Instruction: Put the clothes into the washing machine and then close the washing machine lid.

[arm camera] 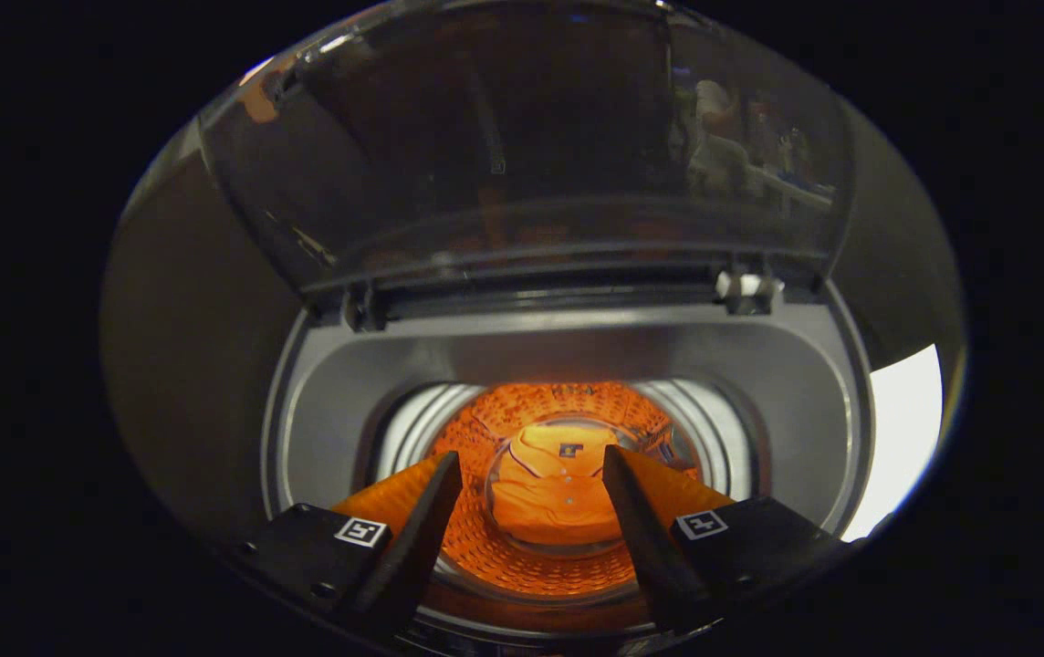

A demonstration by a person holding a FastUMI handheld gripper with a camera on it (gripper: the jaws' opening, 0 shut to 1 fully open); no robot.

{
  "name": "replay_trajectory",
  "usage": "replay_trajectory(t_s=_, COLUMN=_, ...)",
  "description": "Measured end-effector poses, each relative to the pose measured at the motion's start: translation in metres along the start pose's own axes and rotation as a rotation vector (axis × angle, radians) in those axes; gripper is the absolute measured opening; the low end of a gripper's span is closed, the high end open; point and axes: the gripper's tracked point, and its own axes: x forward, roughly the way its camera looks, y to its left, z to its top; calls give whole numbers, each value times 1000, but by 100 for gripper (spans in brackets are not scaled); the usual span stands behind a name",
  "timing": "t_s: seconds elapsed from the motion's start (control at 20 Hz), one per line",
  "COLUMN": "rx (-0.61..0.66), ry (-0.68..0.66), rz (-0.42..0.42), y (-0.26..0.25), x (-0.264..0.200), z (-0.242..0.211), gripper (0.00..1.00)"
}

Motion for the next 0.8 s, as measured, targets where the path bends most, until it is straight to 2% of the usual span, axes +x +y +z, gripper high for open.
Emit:
replay_trajectory(t_s=0.45, rx=-62, ry=-282, rz=0, y=9, x=-89, z=82, gripper=99)
replay_trajectory(t_s=0.8, rx=-72, ry=-517, rz=60, y=42, x=-177, z=163, gripper=99)
